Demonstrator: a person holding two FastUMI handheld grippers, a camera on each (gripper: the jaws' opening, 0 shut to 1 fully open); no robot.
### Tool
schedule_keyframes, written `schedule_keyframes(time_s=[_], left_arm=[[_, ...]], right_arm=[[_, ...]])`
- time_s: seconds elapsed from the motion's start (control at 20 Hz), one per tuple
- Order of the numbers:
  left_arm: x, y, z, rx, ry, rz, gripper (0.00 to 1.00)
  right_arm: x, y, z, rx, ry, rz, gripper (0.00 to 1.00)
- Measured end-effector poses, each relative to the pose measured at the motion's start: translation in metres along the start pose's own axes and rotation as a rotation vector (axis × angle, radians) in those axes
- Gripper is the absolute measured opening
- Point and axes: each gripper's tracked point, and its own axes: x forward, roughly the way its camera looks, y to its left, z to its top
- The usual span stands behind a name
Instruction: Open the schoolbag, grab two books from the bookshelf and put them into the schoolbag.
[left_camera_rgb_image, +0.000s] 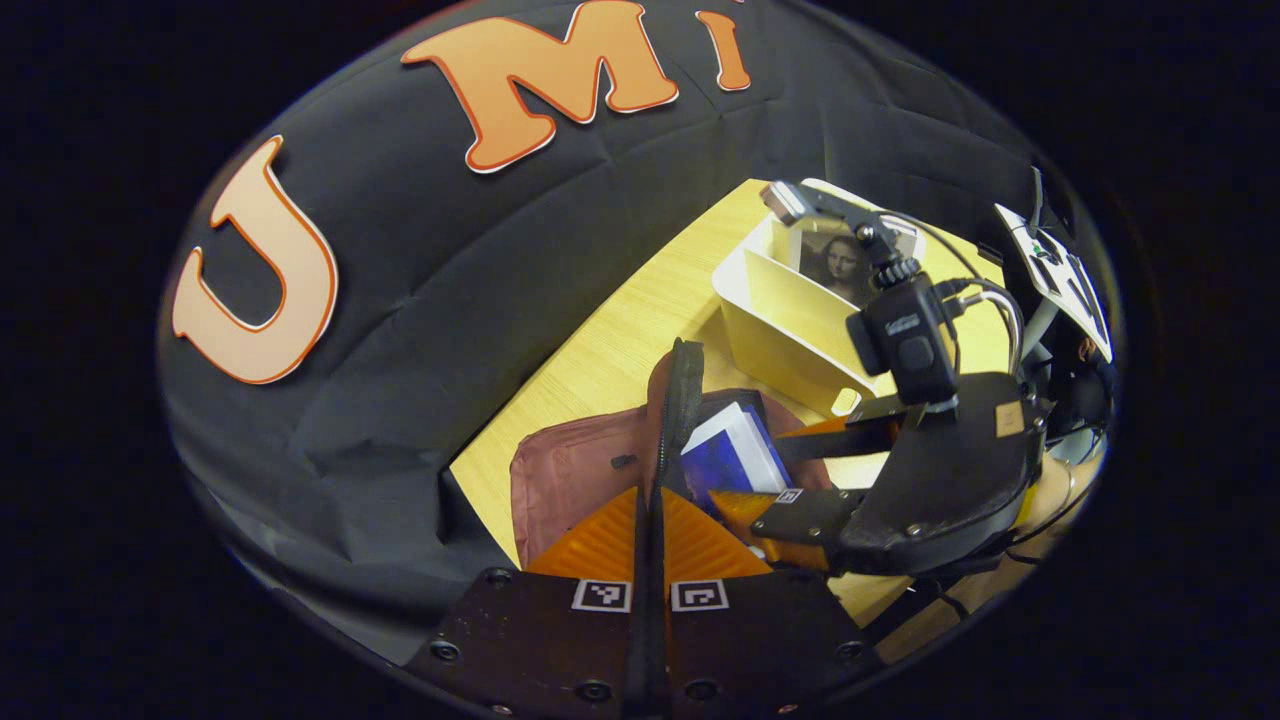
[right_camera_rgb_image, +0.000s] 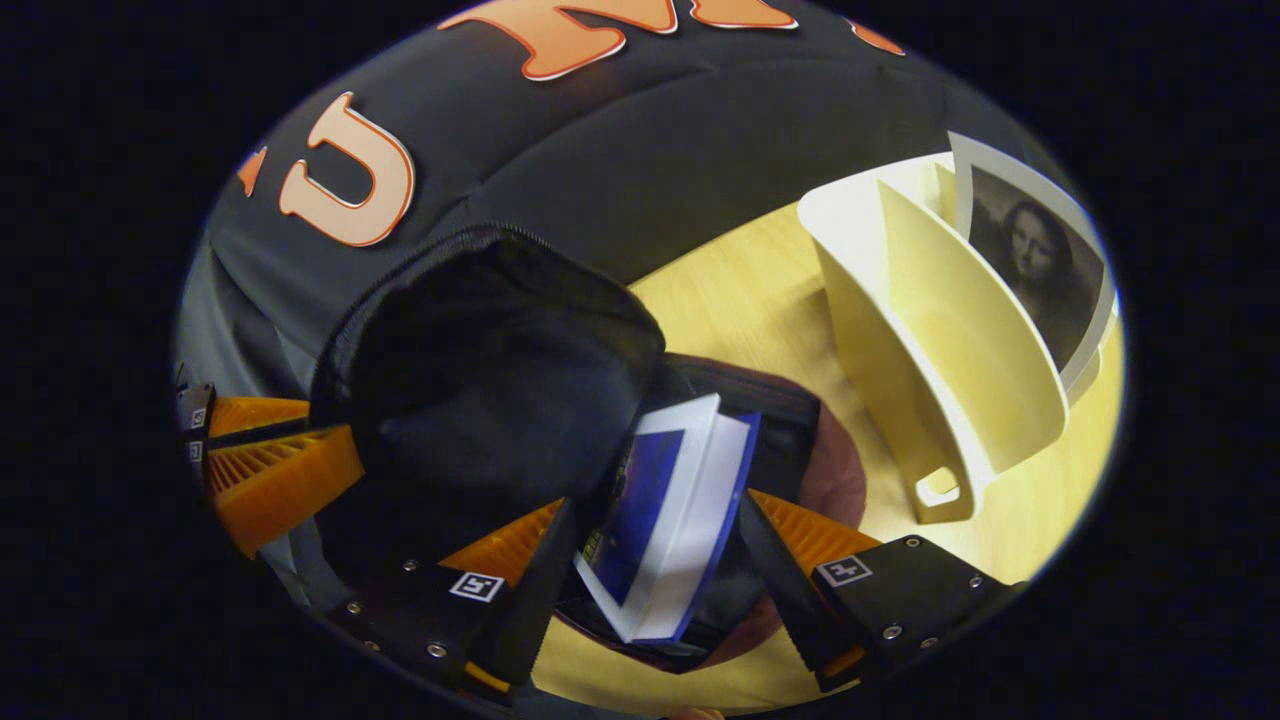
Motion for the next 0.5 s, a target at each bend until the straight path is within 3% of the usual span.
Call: schedule_keyframes(time_s=[0.35,0.5], left_arm=[[0.007,-0.007,-0.003,0.001,-0.011,-0.018,0.01],[0.01,-0.01,-0.002,0.001,-0.018,-0.026,0.0]], right_arm=[[-0.087,-0.048,0.025,-0.211,-0.06,-0.025,0.97],[-0.139,-0.089,0.046,-0.267,-0.076,-0.091,0.97]])
